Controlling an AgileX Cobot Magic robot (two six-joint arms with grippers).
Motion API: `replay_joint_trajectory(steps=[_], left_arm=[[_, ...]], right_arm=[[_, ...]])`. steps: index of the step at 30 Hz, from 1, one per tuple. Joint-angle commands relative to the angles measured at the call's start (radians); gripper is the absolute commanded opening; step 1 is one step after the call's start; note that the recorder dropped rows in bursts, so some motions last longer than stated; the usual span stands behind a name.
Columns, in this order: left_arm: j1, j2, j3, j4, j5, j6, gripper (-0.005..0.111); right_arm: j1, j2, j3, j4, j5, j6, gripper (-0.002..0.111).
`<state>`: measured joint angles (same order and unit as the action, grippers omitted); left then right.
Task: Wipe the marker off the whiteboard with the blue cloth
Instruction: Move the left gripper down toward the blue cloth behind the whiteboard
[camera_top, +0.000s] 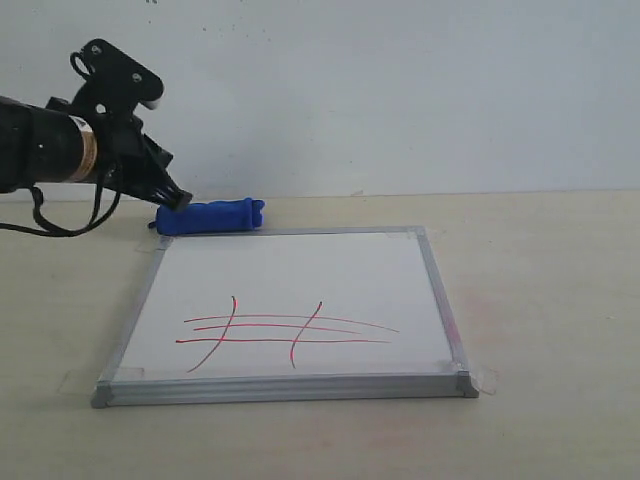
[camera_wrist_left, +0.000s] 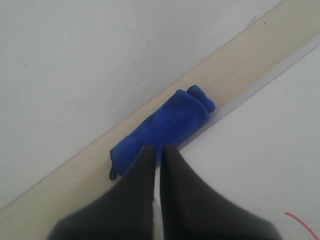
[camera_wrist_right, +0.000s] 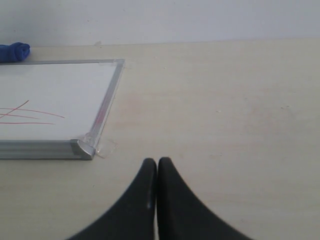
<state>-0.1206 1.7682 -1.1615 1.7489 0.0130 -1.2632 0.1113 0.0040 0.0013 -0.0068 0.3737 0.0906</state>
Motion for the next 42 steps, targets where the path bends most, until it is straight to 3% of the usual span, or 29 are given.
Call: replay_joint_trajectory(steps=[1, 4, 9, 14, 23, 28, 31, 35, 39, 42], left_arm=[[-0.013, 0.057, -0.054, -0.005, 0.041, 0.002, 0.004], [-0.013, 0.096, -0.094, -0.005, 0.064, 0.002, 0.004], [-0.013, 0.176, -0.162, -0.206, 0.071, 0.004, 0.004], [-0.013, 0.232, -0.199, -0.273, 0.059, 0.007, 0.004], [-0.019, 0.32, -0.276, -0.258, 0.018, 0.013, 0.004], [-0.044, 0.38, -0.339, -0.005, -0.11, 0.06, 0.004], [-0.066, 0.39, -0.356, -0.005, -0.038, 0.213, 0.004], [-0.088, 0.388, -0.356, -0.038, 0.164, 0.236, 0.004], [-0.111, 0.377, -0.36, -0.327, 0.399, 0.539, 0.004], [-0.111, 0.377, -0.361, -0.519, 0.369, 0.845, 0.004]], right_arm=[[-0.003, -0.004, -0.001, -0.002, -0.01, 0.0, 0.0], [-0.003, -0.004, -0.001, -0.002, -0.01, 0.0, 0.0], [-0.003, -0.004, -0.001, -0.002, -0.01, 0.0, 0.0], [-0.003, -0.004, -0.001, -0.002, -0.008, 0.0, 0.0], [-0.003, -0.004, -0.001, -0.002, -0.008, 0.0, 0.0], [-0.003, -0.004, -0.001, -0.002, -0.008, 0.0, 0.0], [-0.003, -0.004, -0.001, -0.002, -0.008, 0.0, 0.0], [-0.003, -0.004, -0.001, -0.002, -0.008, 0.0, 0.0], [-0.003, -0.004, -0.001, -0.002, -0.008, 0.0, 0.0], [-0.003, -0.004, -0.001, -0.002, -0.008, 0.0, 0.0]])
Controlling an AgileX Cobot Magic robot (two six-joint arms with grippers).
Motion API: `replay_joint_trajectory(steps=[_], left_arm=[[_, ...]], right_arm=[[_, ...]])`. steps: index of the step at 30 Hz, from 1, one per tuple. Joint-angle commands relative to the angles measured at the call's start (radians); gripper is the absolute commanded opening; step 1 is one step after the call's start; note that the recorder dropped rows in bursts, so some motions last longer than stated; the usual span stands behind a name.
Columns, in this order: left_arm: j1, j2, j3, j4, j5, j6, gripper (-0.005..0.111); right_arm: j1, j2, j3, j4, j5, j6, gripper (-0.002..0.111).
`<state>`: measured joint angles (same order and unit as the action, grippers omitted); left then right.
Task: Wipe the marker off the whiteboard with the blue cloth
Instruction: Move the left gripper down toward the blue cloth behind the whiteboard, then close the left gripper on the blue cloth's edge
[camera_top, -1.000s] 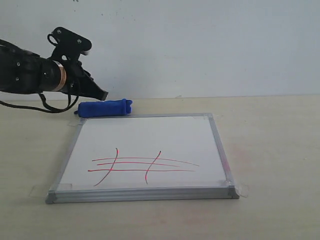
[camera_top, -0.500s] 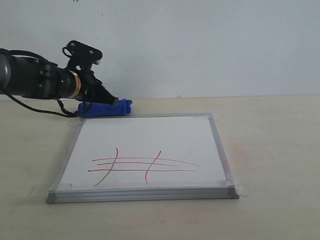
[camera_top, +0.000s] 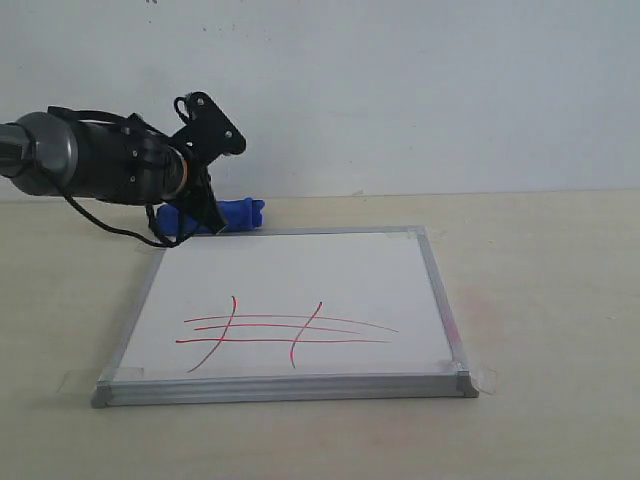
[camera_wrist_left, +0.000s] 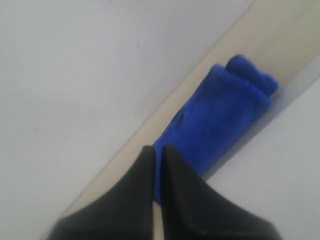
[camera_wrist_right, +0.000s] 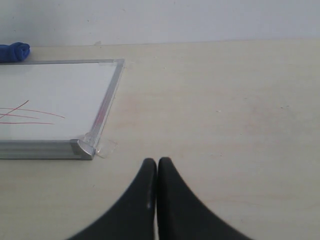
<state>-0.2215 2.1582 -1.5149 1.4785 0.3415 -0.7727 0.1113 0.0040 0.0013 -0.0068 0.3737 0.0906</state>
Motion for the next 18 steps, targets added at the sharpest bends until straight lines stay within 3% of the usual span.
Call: replay_joint_trajectory(steps=[1, 4, 18], left_arm=[[-0.01, -0.013, -0.008, -0.31, 0.016, 0.468, 0.004], [-0.013, -0.007, -0.009, -0.396, -0.007, 0.677, 0.004], [-0.01, 0.063, -0.097, -0.426, 0.103, 0.647, 0.004]], right_arm=[[-0.003, -0.004, -0.001, -0.002, -0.008, 0.0, 0.0], [-0.003, -0.004, -0.001, -0.002, -0.008, 0.0, 0.0], [-0.003, -0.004, -0.001, -0.002, -0.008, 0.0, 0.0]])
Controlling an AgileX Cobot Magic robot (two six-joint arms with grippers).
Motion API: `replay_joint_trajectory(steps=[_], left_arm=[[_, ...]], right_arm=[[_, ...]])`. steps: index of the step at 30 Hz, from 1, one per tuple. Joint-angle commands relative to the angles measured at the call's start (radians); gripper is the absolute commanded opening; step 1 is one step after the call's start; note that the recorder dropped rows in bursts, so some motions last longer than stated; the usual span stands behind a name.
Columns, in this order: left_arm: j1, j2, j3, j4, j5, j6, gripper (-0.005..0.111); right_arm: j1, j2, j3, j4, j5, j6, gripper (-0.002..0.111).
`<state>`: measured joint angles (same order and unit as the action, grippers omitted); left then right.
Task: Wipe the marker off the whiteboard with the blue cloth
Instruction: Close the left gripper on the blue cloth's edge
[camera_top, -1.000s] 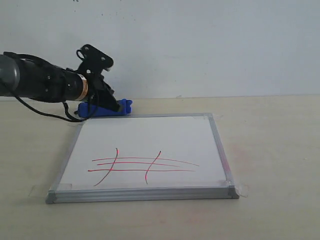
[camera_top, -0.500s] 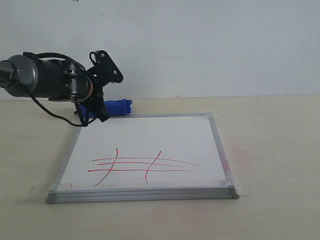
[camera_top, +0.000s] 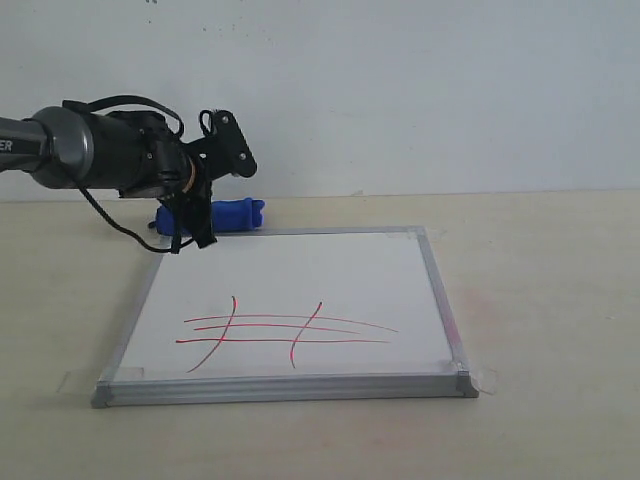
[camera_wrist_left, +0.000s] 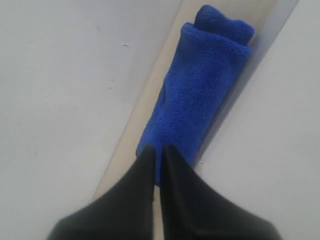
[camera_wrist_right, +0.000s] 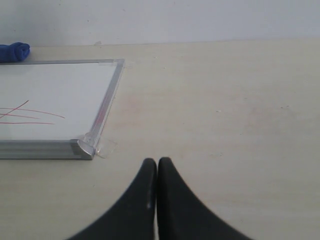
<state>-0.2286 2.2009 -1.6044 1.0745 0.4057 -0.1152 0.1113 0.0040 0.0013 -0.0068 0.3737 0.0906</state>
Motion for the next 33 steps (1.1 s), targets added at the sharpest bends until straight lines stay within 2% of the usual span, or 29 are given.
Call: replay_joint_trajectory(steps=[1, 4, 6, 11, 13, 22, 26, 33], left_arm=[[-0.003, 0.026, -0.007, -0.022, 0.05, -0.011, 0.004], [-0.003, 0.04, -0.007, -0.022, 0.07, -0.011, 0.007], [-0.006, 0.045, -0.008, -0.022, 0.07, -0.011, 0.015], [-0.012, 0.049, -0.027, -0.022, 0.052, -0.057, 0.054], [-0.013, 0.052, -0.034, -0.022, 0.027, -0.104, 0.064], [-0.049, 0.121, -0.039, -0.009, 0.023, -0.124, 0.065], [-0.048, 0.151, -0.098, -0.002, 0.097, -0.155, 0.065], [-0.044, 0.151, -0.18, -0.005, 0.089, -0.166, 0.065]], right_arm=[[-0.003, -0.004, -0.001, -0.002, -0.008, 0.0, 0.0], [-0.003, -0.004, -0.001, -0.002, -0.008, 0.0, 0.0], [-0.003, -0.004, -0.001, -0.002, -0.008, 0.0, 0.0], [-0.003, -0.004, -0.001, -0.002, -0.008, 0.0, 0.0], [-0.003, -0.004, -0.001, -0.002, -0.008, 0.0, 0.0], [-0.003, -0.004, -0.001, -0.002, -0.008, 0.0, 0.0], [-0.003, -0.004, -0.001, -0.002, -0.008, 0.0, 0.0], [-0.003, -0.004, -0.001, -0.002, -0.008, 0.0, 0.0]])
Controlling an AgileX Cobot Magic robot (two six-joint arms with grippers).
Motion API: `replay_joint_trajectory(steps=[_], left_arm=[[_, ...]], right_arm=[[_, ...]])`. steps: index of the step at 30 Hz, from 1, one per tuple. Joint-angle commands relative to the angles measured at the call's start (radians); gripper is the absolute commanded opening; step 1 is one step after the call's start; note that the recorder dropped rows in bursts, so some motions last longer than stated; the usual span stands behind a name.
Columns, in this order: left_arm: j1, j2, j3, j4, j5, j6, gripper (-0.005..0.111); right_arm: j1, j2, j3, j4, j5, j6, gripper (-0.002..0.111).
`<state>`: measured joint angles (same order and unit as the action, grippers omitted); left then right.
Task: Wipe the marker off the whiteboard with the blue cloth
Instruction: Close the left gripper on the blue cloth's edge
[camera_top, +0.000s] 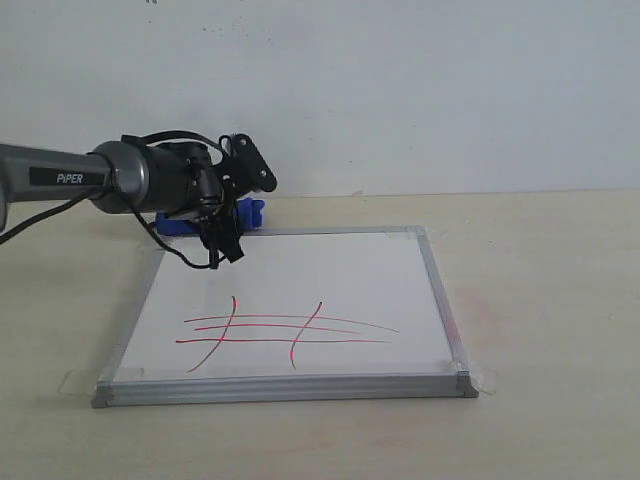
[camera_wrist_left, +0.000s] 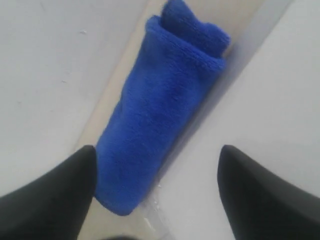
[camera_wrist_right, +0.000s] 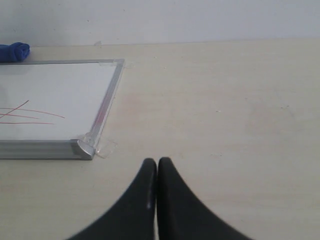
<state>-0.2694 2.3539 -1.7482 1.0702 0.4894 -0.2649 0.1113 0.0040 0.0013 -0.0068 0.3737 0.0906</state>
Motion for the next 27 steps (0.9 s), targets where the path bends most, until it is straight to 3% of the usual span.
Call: replay_joint_trajectory(steps=[1, 22, 27], left_arm=[[-0.003, -0.002, -0.039, -0.003, 0.004, -0.016, 0.065], [0.082, 0.061, -0.067, -0.044, -0.045, -0.01, 0.065], [0.088, 0.077, -0.101, -0.044, -0.048, -0.048, 0.057]], right_arm=[[-0.003, -0.004, -0.001, -0.002, -0.008, 0.0, 0.0], [-0.003, -0.004, -0.001, -0.002, -0.005, 0.0, 0.0], [-0.003, -0.004, -0.001, -0.002, -0.005, 0.0, 0.0]])
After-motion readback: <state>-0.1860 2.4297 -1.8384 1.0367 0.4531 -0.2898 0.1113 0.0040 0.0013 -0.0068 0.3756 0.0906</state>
